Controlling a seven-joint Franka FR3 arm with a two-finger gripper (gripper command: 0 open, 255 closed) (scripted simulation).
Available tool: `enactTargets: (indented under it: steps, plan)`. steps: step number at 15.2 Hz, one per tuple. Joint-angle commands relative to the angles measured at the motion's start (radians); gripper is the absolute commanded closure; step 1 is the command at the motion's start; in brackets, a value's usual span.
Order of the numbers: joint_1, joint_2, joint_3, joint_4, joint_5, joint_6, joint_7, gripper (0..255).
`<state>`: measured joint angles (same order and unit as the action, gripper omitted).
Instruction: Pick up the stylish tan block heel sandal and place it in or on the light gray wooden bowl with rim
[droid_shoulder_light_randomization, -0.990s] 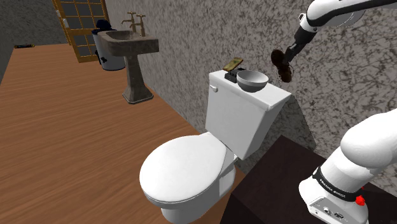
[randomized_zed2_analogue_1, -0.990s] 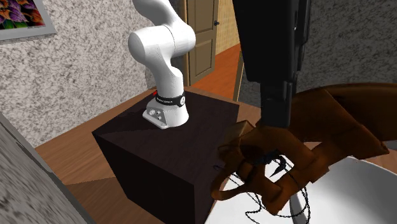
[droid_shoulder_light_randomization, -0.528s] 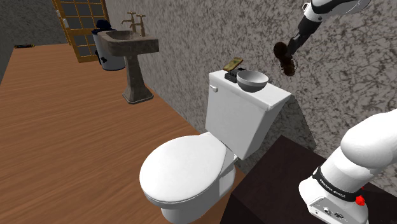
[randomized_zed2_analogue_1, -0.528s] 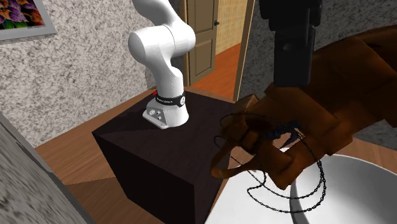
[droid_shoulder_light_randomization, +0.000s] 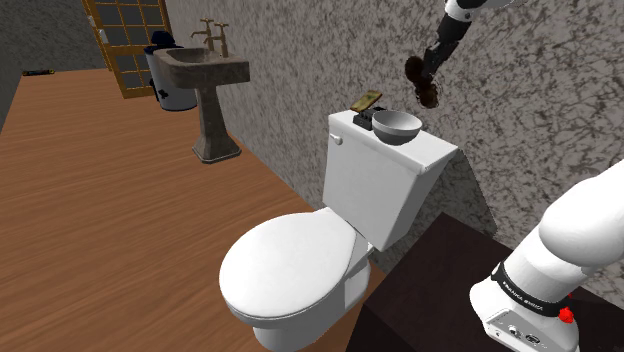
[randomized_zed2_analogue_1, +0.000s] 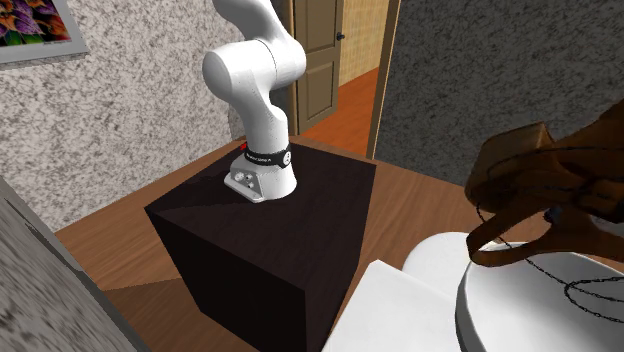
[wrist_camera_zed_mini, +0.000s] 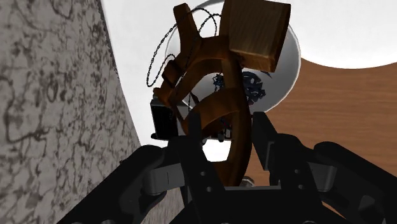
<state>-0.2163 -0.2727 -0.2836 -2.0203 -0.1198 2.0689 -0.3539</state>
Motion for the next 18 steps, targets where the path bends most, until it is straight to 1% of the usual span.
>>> enactTargets:
  steps: [1, 2, 18]
  plan:
    - [0.016, 0.043, 0.023, 0.051, 0.006, -0.013, 0.035, 255]
    - [0.023, 0.065, 0.03, 0.078, 0.01, -0.018, 0.047, 255]
    - [0.017, 0.083, 0.021, -0.12, 0.003, 0.197, 0.058, 255]
